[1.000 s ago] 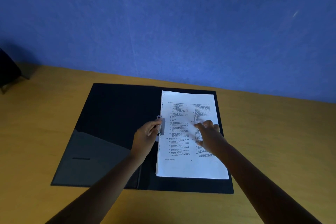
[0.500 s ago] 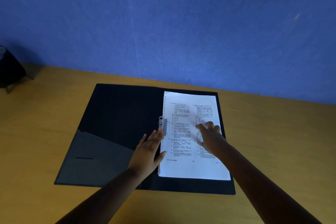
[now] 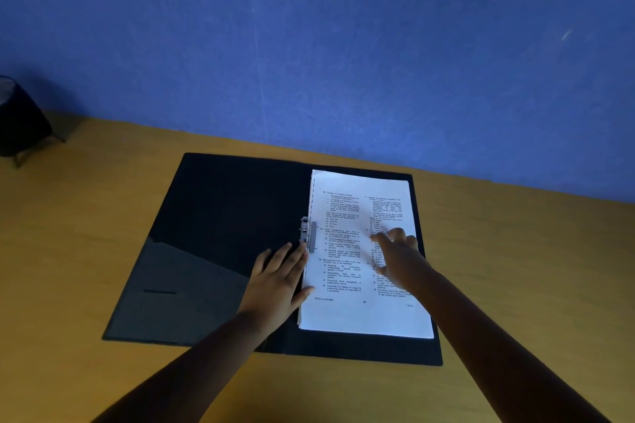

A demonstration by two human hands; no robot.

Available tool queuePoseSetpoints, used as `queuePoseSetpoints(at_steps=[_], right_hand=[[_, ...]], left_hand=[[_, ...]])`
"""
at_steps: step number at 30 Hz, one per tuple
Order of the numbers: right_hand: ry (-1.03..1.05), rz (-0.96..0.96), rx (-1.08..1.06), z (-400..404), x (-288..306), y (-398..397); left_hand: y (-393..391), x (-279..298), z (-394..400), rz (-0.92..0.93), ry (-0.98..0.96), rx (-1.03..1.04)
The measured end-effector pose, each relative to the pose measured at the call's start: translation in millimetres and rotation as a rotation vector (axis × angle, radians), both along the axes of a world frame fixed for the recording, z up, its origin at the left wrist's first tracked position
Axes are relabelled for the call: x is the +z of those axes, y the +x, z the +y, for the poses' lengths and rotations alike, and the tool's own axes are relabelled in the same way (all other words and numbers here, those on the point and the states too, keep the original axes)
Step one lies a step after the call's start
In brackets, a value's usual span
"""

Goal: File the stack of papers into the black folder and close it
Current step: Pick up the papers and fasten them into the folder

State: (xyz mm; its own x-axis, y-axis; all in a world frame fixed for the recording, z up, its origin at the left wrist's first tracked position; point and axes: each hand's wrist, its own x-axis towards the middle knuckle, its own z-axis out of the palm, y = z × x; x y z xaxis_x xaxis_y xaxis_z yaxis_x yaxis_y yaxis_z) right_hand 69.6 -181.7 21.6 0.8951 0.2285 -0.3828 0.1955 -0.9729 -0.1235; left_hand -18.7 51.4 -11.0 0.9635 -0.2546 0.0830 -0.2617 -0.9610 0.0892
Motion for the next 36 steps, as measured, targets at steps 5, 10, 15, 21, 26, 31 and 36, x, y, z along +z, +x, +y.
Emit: queuePoseSetpoints(at_steps=[5, 10, 15, 21, 26, 31, 36], right_hand=[[0.007, 0.005, -0.006, 0.9, 0.7, 0.9], [-0.002, 0.002, -0.006, 1.2, 0.8, 1.7], [-0.004, 0.008, -0.011, 1.3, 0.4, 1.6], [-0.008, 0.010, -0.011, 1.8, 0.0, 2.2], [-0.017, 0.008, -0.009, 2.6, 0.2, 3.1], [-0.018, 0.007, -0.008, 2.6, -0.5, 3.6], [-0.028, 0.000, 0.009, 0.8, -0.7, 4.6]], left_hand=[[1.6, 5.5, 4.2, -0.039, -0.006, 0.004], [3.6, 11.2, 5.5, -0.052, -0.040, 0.034], [3.1, 10.4, 4.1, -0.027, -0.081, 0.045], [-2.6, 3.4, 2.0, 0.039, -0.112, 0.058], [-1.3, 5.6, 6.2, 0.051, -0.088, 0.030], [-3.8, 2.0, 1.5, 0.095, -0.112, 0.033], [-1.5, 1.5, 5.2, 0.096, -0.015, 0.002]])
